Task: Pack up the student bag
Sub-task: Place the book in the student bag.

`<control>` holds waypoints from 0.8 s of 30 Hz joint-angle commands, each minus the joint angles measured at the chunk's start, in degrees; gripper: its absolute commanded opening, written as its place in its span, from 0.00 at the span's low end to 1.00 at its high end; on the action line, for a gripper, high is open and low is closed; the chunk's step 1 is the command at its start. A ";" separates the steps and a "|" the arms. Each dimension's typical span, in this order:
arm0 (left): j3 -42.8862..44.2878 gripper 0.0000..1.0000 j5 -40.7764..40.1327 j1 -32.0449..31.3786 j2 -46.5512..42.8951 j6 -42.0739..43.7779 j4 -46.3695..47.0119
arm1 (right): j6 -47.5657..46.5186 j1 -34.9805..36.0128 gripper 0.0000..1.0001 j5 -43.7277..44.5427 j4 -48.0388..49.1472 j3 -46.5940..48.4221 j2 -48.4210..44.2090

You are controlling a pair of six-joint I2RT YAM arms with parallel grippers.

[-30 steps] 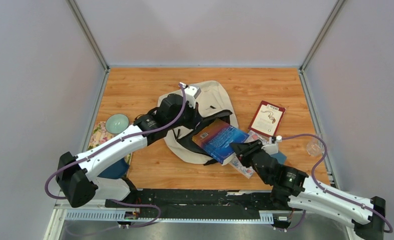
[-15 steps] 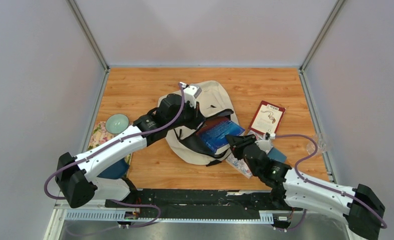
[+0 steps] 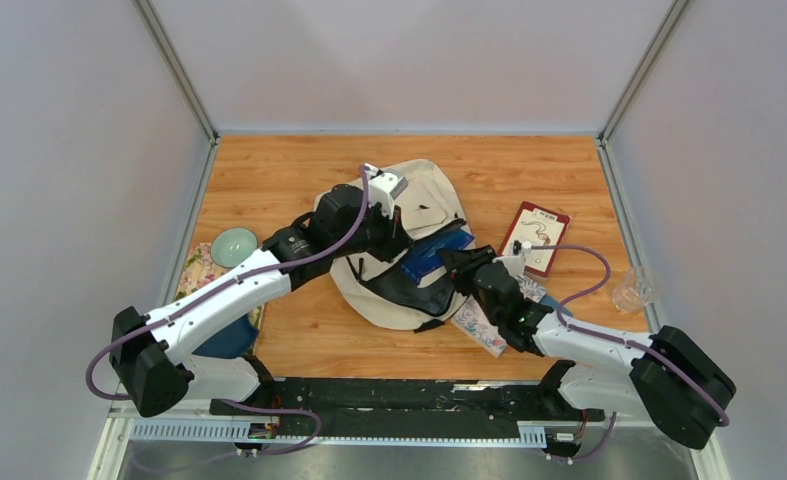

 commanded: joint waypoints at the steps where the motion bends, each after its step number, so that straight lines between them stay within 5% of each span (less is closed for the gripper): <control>1: 4.33 0.00 7.55 -0.50 -1.69 0.82 2.62 | -3.93 -0.91 0.00 -2.48 14.95 7.47 2.74; 8: 0.91 0.00 8.53 -0.50 -1.25 -2.52 4.91 | 2.12 -0.73 0.10 -7.75 26.09 4.23 17.16; 13: -1.56 0.00 7.30 -0.42 -1.78 -3.22 5.17 | 4.41 1.64 0.45 -8.37 23.74 3.61 22.18; 18: -2.53 0.00 7.74 -0.50 -1.25 -3.75 5.61 | 5.21 2.26 0.59 -10.39 25.84 3.61 25.96; 21: -2.53 0.00 8.00 -0.42 -0.99 -3.84 5.70 | 6.17 2.61 0.61 -10.74 28.30 3.60 28.42; 24: -2.35 0.00 8.27 -0.50 -0.90 -3.84 5.70 | 6.52 2.70 0.34 -10.40 31.55 3.52 30.70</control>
